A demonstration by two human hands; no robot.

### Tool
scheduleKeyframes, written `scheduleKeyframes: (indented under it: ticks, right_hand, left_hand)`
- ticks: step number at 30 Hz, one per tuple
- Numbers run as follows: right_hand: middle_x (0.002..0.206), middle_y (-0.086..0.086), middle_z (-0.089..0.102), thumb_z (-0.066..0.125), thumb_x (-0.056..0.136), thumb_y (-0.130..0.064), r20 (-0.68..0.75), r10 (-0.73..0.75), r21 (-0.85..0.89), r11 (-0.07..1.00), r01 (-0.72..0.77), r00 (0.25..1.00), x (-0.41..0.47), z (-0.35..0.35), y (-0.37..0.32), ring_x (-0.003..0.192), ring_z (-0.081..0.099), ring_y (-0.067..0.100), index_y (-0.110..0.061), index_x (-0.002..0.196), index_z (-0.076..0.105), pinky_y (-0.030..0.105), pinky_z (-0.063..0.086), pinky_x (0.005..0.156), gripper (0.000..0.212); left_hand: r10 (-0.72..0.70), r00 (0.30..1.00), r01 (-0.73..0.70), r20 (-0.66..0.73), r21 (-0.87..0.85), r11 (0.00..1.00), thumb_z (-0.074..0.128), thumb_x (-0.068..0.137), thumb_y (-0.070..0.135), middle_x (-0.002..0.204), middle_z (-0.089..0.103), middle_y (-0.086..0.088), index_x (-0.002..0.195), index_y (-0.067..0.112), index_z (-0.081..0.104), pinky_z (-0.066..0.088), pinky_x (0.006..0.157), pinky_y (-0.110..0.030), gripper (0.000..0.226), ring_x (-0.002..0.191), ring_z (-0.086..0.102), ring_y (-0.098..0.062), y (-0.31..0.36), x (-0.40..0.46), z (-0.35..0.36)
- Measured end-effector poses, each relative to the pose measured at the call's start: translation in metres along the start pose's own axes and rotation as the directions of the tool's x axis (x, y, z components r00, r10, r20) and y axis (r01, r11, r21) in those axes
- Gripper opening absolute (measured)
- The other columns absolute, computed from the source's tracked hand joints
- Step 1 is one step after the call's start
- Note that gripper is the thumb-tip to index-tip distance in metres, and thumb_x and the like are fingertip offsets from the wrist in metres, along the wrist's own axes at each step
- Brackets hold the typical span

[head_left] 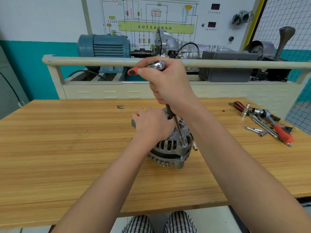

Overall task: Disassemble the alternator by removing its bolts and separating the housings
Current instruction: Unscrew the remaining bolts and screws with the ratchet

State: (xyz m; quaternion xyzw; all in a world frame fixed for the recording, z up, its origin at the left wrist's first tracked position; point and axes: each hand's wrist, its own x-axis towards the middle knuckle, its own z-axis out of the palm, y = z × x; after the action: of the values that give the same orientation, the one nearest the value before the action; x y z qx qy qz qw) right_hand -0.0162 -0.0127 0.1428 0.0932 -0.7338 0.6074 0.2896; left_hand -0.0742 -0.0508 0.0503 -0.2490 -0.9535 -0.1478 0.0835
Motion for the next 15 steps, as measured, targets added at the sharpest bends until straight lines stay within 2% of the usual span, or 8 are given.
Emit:
scheduleKeyframes:
  ticks: [2,5,7,10,15]
  right_hand:
    - [0.037,-0.013,0.04,0.057,0.091,0.0,-0.05,0.017,0.067,0.998,-0.014,0.999,-0.001,-0.011,-0.004,0.029,0.028,0.002,-0.005,0.091,0.063,0.014,0.022,0.032,0.007]
    - [0.039,-0.01,0.038,0.055,0.091,0.0,-0.22,0.063,0.17,0.985,-0.025,0.973,-0.002,-0.027,-0.006,0.03,0.026,0.005,-0.008,0.085,0.063,0.015,0.02,0.034,0.012]
    - [0.043,-0.004,0.034,0.055,0.09,0.002,-0.339,0.059,0.148,0.989,-0.008,0.939,-0.002,-0.03,-0.006,0.034,0.023,0.008,-0.008,0.083,0.062,0.017,0.019,0.037,0.014]
    - [0.047,-0.001,0.032,0.056,0.088,0.001,-0.433,-0.017,0.003,1.0,0.02,0.901,-0.003,-0.027,-0.004,0.039,0.022,0.011,-0.011,0.081,0.062,0.022,0.02,0.041,0.015]
    - [0.042,-0.007,0.034,0.056,0.087,-0.002,-0.499,-0.038,-0.061,0.998,0.008,0.866,-0.004,-0.031,-0.005,0.039,0.024,0.011,-0.011,0.087,0.064,0.021,0.022,0.041,0.012]
  left_hand:
    - [0.011,1.0,-0.011,0.0,-0.006,1.0,0.035,0.089,0.06,0.12,0.055,-0.015,0.105,0.012,0.059,0.028,0.095,-0.051,0.057,0.113,0.044,-0.04,0.0,0.001,0.0]
    - [0.004,1.0,-0.004,0.011,0.006,1.0,0.034,0.086,0.068,0.12,0.056,-0.016,0.09,0.015,0.054,0.028,0.096,-0.051,0.057,0.113,0.045,-0.04,0.001,0.003,0.0]
    - [-0.022,1.0,0.022,0.015,0.017,1.0,0.034,0.086,0.069,0.124,0.054,-0.017,0.101,0.013,0.059,0.027,0.099,-0.052,0.064,0.117,0.043,-0.041,0.003,0.003,0.002]
    - [-0.078,0.997,0.077,0.012,0.054,0.996,0.031,0.086,0.071,0.13,0.05,-0.018,0.12,0.007,0.057,0.027,0.1,-0.052,0.077,0.12,0.041,-0.04,0.005,0.001,0.004]
    - [-0.143,0.988,0.137,0.061,0.093,0.986,0.03,0.087,0.071,0.132,0.046,-0.02,0.126,0.006,0.053,0.026,0.098,-0.052,0.079,0.121,0.038,-0.04,0.009,-0.001,0.002]
